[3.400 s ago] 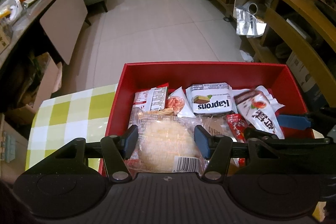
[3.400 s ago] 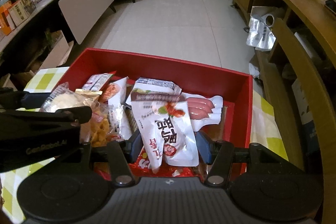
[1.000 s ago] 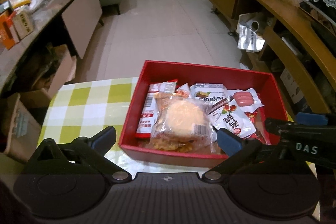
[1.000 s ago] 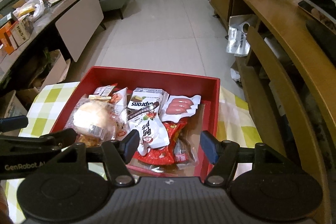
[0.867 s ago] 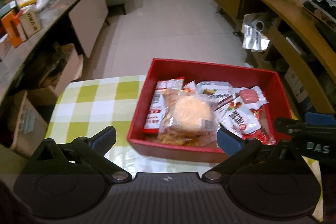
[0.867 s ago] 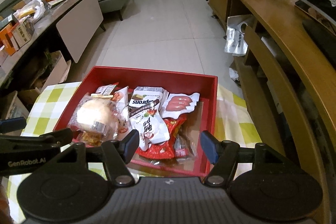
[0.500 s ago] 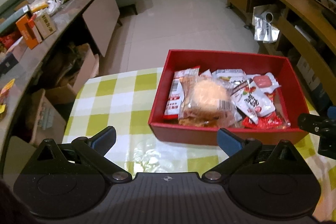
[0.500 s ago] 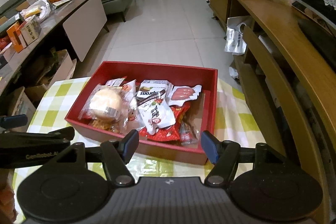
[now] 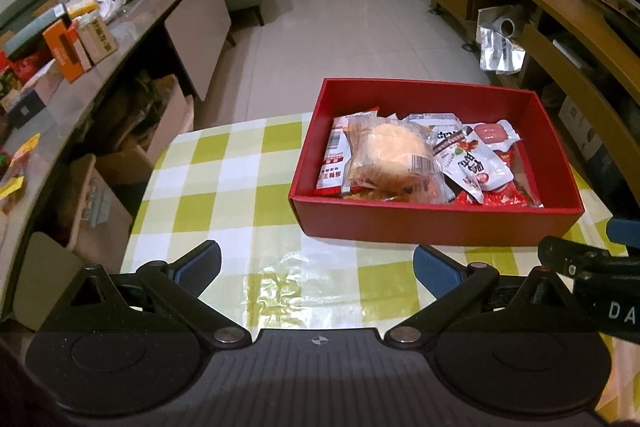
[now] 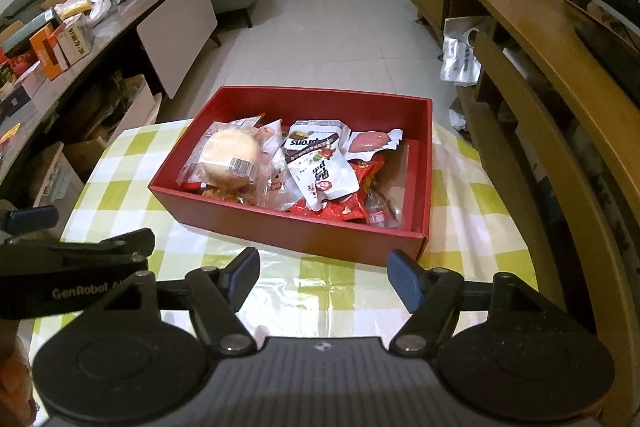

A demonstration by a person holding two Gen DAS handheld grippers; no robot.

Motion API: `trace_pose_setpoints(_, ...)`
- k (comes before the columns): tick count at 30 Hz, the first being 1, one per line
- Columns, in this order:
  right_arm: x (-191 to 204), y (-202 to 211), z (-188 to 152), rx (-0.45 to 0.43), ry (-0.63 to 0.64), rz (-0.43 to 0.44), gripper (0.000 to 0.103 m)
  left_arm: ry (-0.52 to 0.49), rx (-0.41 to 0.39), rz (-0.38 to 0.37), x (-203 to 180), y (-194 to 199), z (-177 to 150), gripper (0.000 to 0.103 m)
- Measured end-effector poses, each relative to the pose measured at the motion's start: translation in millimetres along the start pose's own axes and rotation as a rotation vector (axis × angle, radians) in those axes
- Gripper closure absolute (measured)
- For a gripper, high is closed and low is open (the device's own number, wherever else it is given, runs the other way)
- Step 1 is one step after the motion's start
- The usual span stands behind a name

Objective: Organize snacks
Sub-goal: 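Open both tools and pull them back from the red box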

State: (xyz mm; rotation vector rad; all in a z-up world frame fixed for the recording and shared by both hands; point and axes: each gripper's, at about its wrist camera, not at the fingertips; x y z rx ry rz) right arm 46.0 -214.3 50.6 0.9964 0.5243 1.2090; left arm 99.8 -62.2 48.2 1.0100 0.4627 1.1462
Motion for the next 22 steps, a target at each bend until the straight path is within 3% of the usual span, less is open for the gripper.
trace_pose_setpoints(22, 0.9, 14.5, -16.8, 0.002, 0.007, 0.013, 0.023, -0.044, -0.054, 0.024, -5.3, 26.3, -26.4, 0.0)
Point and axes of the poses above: each gripper's, at about its wrist camera, not at the fingertips, and y roughly against the way its jaws point, x to its left, z to its top, and after that the axes turned 7 degrees about x, right-handed
